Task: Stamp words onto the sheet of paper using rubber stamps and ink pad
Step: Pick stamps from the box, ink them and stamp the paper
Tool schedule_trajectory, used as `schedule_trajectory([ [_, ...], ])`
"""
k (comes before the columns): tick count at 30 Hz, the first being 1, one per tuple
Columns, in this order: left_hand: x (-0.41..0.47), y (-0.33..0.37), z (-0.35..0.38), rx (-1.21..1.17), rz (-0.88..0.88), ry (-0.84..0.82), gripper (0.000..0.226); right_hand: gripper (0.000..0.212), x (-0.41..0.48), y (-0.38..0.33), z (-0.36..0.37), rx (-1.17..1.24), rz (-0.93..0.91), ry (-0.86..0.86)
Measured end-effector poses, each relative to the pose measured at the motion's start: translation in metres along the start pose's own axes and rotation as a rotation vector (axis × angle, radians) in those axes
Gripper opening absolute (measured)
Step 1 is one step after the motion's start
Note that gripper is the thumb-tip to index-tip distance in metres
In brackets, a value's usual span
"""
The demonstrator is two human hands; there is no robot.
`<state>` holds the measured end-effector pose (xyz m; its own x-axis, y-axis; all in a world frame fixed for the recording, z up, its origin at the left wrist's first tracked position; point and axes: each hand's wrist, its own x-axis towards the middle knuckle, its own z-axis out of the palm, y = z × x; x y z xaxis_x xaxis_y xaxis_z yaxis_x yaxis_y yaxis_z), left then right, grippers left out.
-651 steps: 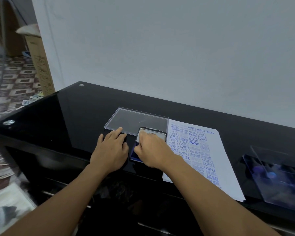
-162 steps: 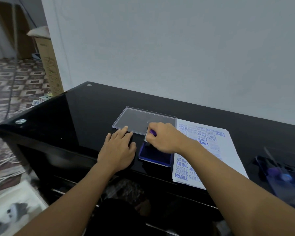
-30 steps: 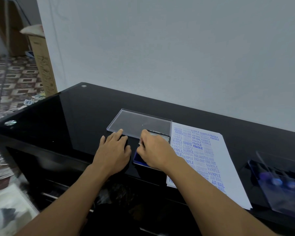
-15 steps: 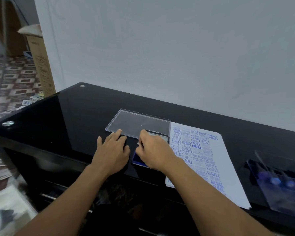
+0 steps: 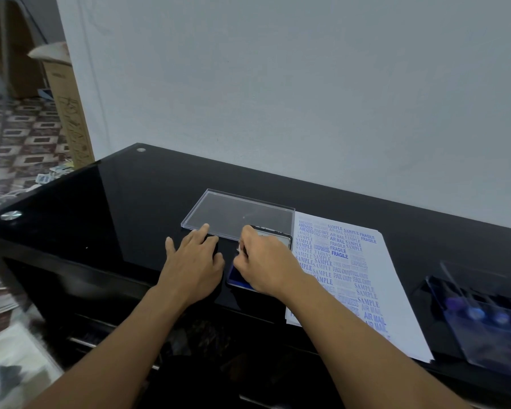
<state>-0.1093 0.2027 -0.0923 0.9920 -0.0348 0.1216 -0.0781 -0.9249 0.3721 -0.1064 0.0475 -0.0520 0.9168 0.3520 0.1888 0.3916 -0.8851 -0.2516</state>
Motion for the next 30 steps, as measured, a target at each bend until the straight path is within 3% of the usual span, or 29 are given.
schedule_trajectory([
  [30, -0.003, 0.008, -0.011, -0.024, -0.008, 0.030, 0.038, 0.013, -0.001, 0.003, -0.009, 0.046, -0.018, -0.001],
])
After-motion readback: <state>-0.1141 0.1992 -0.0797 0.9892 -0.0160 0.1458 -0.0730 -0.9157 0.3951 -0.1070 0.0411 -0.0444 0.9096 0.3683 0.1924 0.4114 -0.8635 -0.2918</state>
